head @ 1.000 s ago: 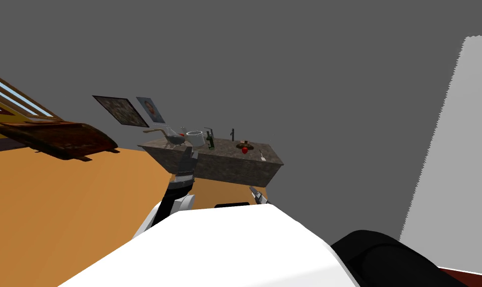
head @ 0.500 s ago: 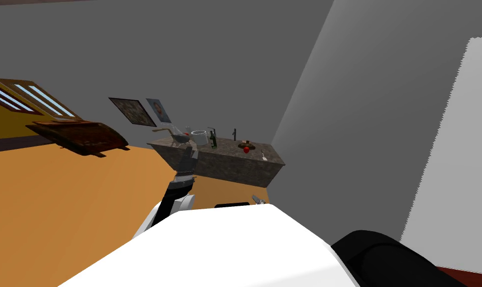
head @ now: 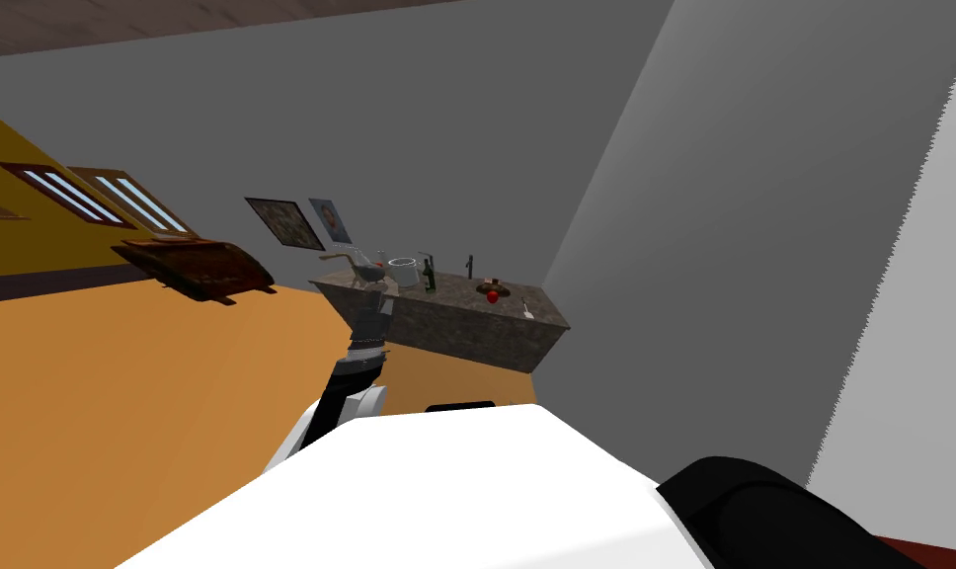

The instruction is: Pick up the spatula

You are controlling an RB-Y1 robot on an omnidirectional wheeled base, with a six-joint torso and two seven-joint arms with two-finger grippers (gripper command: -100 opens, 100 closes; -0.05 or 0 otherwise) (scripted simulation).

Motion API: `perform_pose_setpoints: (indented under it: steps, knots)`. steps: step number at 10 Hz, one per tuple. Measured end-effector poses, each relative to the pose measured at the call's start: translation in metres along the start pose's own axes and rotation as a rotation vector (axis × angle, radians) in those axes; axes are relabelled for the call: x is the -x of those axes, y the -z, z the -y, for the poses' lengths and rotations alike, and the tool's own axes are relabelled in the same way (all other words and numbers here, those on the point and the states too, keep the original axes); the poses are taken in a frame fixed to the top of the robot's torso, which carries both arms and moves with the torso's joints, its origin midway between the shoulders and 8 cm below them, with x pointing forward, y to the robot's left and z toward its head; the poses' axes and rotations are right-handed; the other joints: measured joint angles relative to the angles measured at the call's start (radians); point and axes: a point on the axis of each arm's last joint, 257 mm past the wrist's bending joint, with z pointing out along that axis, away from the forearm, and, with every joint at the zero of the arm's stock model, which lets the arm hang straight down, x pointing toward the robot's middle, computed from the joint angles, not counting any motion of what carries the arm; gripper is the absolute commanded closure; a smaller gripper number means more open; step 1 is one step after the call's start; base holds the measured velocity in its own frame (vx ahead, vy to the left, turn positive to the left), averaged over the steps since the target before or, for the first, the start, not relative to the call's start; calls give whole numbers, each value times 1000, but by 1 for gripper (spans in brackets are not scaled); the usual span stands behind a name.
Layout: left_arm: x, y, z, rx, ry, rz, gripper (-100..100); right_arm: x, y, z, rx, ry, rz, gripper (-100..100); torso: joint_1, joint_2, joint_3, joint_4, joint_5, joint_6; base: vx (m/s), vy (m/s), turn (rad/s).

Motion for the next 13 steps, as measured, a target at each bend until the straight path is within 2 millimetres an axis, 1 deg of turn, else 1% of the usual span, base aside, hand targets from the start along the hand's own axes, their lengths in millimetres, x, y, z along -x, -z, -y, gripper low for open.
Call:
perform_pose_setpoints:
  steps: [1,2,3,6,7,8,9,11,12,13]
  knots:
    - [0,0,0,0,0,0,0,-5,8,16,-46,-5,-16,-100,0,1,0,0,0,0,-27,18,77]
    - [0,0,0,0,0,0,0,-5,16,27,-81,1,-28,-100,0,0,0,0,0,0,-9,7,16]
    - [0,0,0,0,0,0,0,-3,19,32,-95,8,-34,-100,0,-1,0,0,0,0,-13,19,166]
    - [0,0,0,0,0,0,0,-2,44,71,-207,10,-64,-100,0,-1,-1,0,0,0,-11,20,107]
    - [0,0,0,0,0,0,0,3,52,82,-242,18,-72,-100,0,-1,-1,0,0,0,-5,23,180]
    - [0,0,0,0,0,0,0,7,67,96,-286,14,-77,-100,0,-2,-1,0,0,0,0,16,97]
    - [0,0,0,0,0,0,0,13,74,104,-313,21,-82,-100,0,-2,-1,0,0,0,11,24,208]
    - [0,0,0,0,0,0,0,23,93,126,-388,27,-88,-100,0,-3,-2,-1,0,0,18,21,136]
    - [0,0,0,0,0,0,0,31,108,138,-427,27,-87,-100,0,-4,-2,-1,0,0,45,26,338]
    - [0,0,0,0,0,0,0,43,125,153,-477,23,-79,-100,0,-5,-3,-1,0,-1,34,10,124]
